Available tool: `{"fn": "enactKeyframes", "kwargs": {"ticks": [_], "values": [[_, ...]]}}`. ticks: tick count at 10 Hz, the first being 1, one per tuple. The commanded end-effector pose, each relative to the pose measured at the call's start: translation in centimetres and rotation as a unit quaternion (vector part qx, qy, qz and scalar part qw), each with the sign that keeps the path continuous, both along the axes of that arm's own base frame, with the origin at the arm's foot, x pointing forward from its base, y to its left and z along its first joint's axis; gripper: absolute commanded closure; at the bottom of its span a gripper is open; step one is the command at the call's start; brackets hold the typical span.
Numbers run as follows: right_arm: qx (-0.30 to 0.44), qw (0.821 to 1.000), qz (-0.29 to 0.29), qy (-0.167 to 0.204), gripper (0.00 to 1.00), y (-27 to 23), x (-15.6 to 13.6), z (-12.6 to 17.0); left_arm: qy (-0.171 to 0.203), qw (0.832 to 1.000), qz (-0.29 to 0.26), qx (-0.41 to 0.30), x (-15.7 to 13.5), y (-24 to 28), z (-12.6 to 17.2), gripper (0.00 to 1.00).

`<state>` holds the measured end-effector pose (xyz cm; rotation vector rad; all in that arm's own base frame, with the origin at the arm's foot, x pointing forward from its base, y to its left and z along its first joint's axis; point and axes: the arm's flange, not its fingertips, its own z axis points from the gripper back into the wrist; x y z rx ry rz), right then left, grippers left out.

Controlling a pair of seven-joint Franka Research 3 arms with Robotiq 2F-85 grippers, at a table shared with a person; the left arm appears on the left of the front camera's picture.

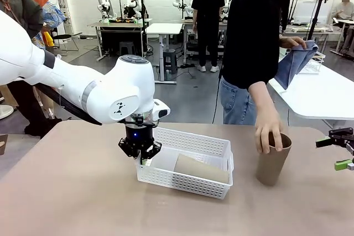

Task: Clean and organize the cups into the basket.
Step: Pick up the Reusable plastic cup from the right side of the table and stack it inside the Organizing basket in the center of the table.

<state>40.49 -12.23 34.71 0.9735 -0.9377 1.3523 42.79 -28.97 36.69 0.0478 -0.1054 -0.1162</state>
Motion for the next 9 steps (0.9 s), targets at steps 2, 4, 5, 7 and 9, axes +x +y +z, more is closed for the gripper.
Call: {"fn": "enactKeyframes", "kwargs": {"ticks": [2, 4, 5, 7, 9], "values": [[0.0, 1.0, 0.002, -0.001, 0.0, 0.1, 0.2, 0.1, -0.004, 1.0, -0.004, -0.003, -0.2, 0.1, 0.1, 1.0], [0.0, 1.0, 0.002, -0.001, 0.0, 0.1, 0.2, 0.1, -0.004, 1.0, -0.004, -0.003, -0.2, 0.1, 0.1, 1.0], [0.0, 1.0, 0.002, -0.001, 0.0, 0.1, 0.2, 0.1, -0.004, 1.0, -0.004, -0.003, -0.2, 0.1, 0.1, 1.0], [0.0, 1.0, 0.002, -0.001, 0.0, 0.1, 0.2, 0.1, -0.004, 1.0, -0.004, -0.003, -0.2, 0.1, 0.1, 1.0], [0.018, 1.0, -0.011, -0.017, 0.0, 0.4, 1.2, -0.7, -0.004, 1.0, -0.004, -0.003, -0.2, 0.1, 0.1, 1.0]]}}
